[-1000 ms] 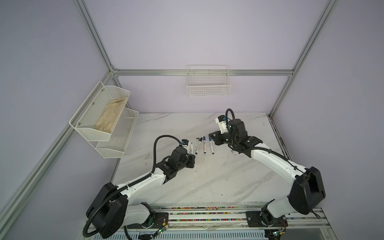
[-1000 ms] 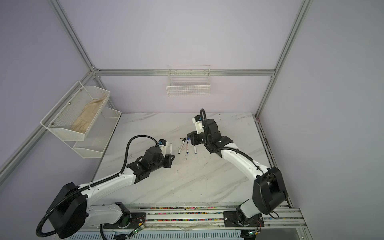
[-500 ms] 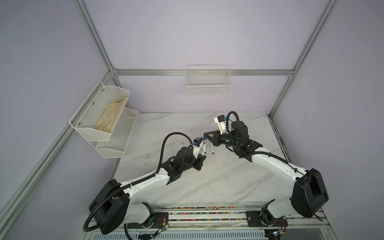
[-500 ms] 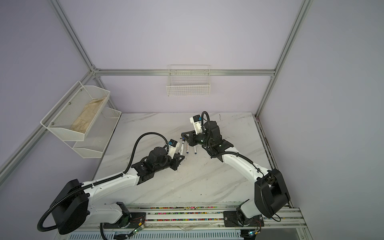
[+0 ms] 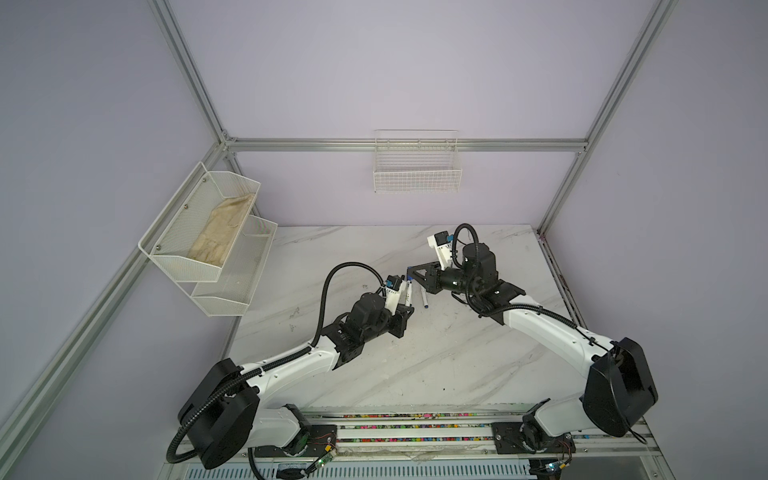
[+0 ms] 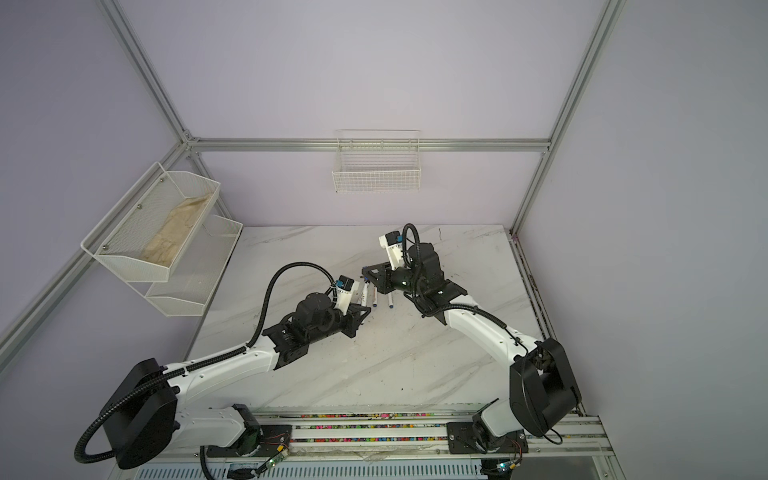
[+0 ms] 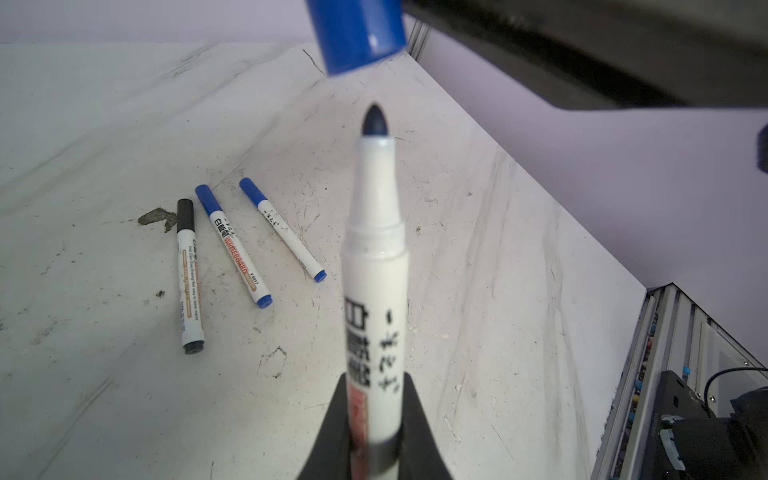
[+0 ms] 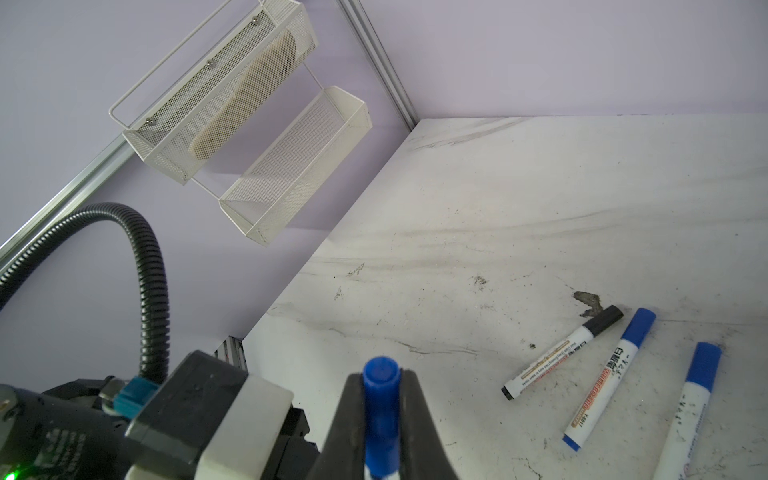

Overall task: Insert the pens into the pen caps
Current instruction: 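Lift the blue cap and carry it above the marker tip in the left gripper, then press the blue cap down onto the marker tip with the right gripper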

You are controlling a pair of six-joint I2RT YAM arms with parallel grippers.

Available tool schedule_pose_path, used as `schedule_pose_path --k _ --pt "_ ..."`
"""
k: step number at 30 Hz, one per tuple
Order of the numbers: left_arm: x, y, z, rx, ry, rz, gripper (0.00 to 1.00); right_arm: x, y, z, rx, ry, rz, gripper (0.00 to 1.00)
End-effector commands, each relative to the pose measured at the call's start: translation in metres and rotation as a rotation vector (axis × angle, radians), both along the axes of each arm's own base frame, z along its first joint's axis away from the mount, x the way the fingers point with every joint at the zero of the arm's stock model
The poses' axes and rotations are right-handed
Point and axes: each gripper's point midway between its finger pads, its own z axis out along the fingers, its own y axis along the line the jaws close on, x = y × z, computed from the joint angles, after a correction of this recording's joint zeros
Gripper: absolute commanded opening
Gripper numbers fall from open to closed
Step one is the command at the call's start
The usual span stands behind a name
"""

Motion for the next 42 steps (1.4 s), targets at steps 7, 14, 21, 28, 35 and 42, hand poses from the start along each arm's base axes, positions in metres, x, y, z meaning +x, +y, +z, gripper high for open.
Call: schedule_pose_path --k 7,14,21,28,35,42 --pt "0.012 -0.012 0.057 -0.118 -0.111 0.004 0.00 -0.010 0.003 0.010 -0.004 -0.026 0.058 0.00" --pt "0.015 -0.011 0.067 -0.185 -0.129 0.027 0.00 -0.017 0.001 0.011 -0.003 -0.016 0.076 0.00" --pt "0.020 -0.020 0.109 -0.348 -0.175 -0.024 0.00 -0.036 -0.004 0.014 0.054 0.051 0.178 0.00" --pt "0.041 -0.004 0.151 -0.422 -0.250 -0.006 0.00 -0.069 -0.003 0.006 0.069 0.159 0.348 0.00" --pt "0.052 0.010 0.172 -0.367 -0.368 0.060 0.00 -0.086 -0.007 -0.026 -0.050 0.240 0.436 0.00" --pt "0.053 0.009 0.184 -0.364 -0.393 0.046 0.00 -0.090 -0.008 -0.024 -0.049 0.226 0.445 0.00"
